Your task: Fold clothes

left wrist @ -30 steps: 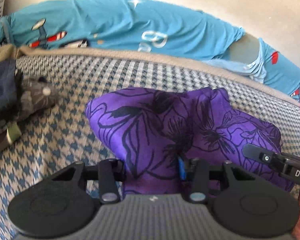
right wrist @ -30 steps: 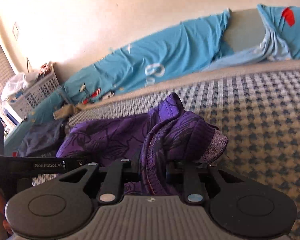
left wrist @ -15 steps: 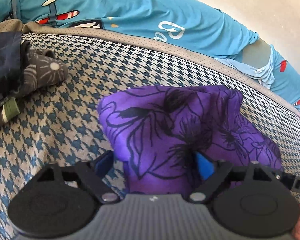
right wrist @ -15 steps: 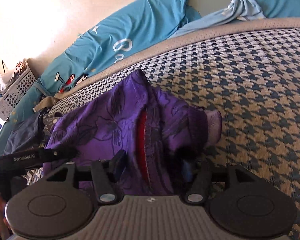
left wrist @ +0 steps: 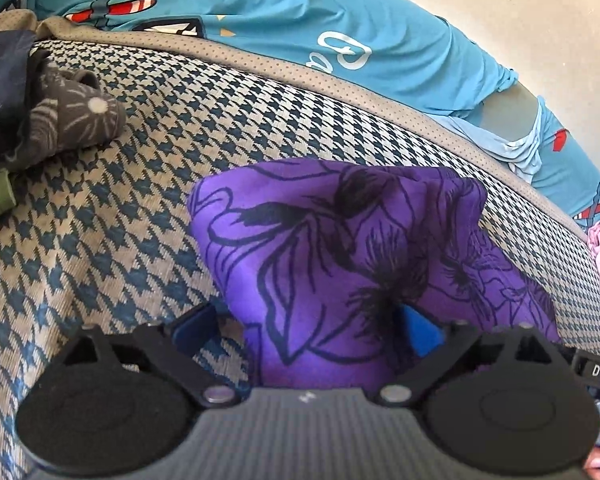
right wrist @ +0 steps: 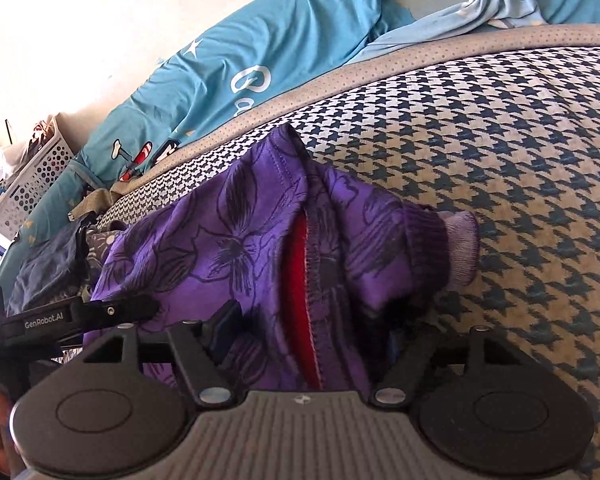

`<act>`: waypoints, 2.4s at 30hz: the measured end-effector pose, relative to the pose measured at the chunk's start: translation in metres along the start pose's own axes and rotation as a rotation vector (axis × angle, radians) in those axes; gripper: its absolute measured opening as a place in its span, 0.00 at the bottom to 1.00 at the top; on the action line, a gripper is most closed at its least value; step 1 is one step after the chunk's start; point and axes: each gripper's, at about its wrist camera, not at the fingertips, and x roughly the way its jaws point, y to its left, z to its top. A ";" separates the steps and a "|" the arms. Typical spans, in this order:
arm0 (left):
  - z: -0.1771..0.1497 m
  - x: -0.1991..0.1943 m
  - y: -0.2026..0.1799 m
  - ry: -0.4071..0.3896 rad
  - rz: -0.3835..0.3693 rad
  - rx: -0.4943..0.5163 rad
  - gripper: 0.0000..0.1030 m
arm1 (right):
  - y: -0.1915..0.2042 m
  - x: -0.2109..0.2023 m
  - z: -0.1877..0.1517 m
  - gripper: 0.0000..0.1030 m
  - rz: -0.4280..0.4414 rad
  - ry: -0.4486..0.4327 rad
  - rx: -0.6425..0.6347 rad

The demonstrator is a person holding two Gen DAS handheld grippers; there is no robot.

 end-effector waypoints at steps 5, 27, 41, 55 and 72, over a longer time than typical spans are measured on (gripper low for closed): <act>0.000 0.005 -0.005 -0.002 -0.005 0.019 0.94 | 0.005 0.005 0.002 0.68 0.001 -0.009 -0.020; -0.009 -0.036 -0.038 -0.154 0.116 0.158 0.34 | 0.058 -0.014 0.000 0.21 -0.056 -0.163 -0.194; -0.036 -0.073 -0.029 -0.242 0.186 0.158 0.34 | 0.098 -0.038 -0.028 0.21 -0.069 -0.235 -0.250; -0.083 -0.096 -0.035 -0.239 0.185 0.196 0.34 | 0.111 -0.071 -0.077 0.21 -0.103 -0.240 -0.251; -0.123 -0.113 -0.058 -0.244 0.159 0.263 0.35 | 0.102 -0.114 -0.106 0.21 -0.141 -0.260 -0.209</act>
